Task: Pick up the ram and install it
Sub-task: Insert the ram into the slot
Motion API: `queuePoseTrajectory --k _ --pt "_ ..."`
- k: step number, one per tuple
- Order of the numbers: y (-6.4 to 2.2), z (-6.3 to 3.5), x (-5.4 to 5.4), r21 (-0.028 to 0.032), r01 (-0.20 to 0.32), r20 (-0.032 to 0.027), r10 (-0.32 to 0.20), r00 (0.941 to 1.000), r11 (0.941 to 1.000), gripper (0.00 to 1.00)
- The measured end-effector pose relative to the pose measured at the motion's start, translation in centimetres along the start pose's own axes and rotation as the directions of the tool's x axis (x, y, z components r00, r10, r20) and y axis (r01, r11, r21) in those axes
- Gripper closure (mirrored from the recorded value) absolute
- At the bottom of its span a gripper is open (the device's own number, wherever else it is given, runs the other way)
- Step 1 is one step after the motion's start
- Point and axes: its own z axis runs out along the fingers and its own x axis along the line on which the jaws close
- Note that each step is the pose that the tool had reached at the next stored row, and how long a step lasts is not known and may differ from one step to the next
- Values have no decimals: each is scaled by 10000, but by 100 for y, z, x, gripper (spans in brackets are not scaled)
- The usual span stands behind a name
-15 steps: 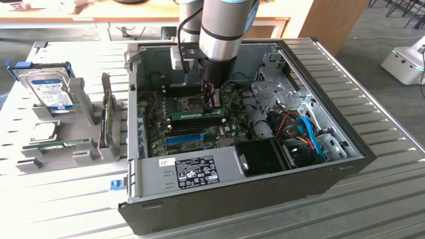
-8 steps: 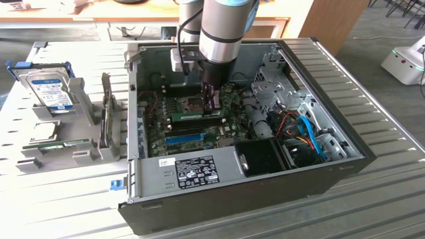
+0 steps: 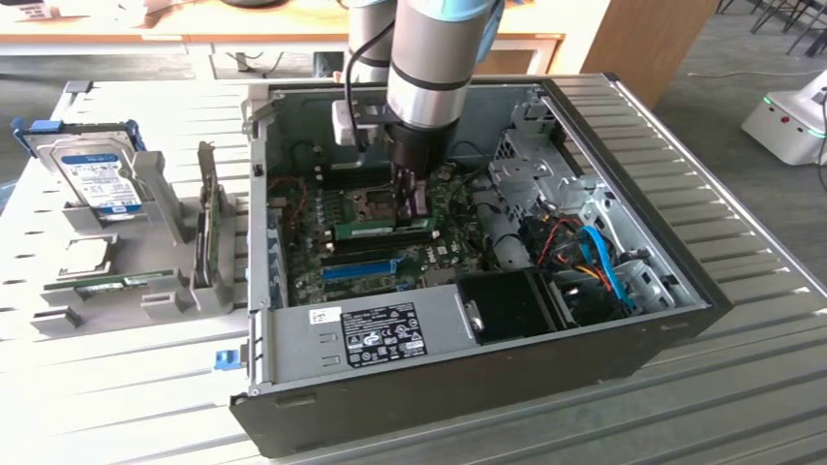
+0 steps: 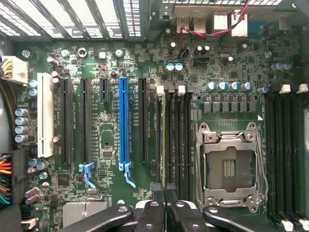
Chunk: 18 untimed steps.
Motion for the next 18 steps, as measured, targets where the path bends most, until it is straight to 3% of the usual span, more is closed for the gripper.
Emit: queuePoseTrajectory --k 9,18 --pt "-2 62 3 0 0 0 0 10000 10000 88" --pt "-2 62 3 -3 72 -3 -72 10000 10000 88"
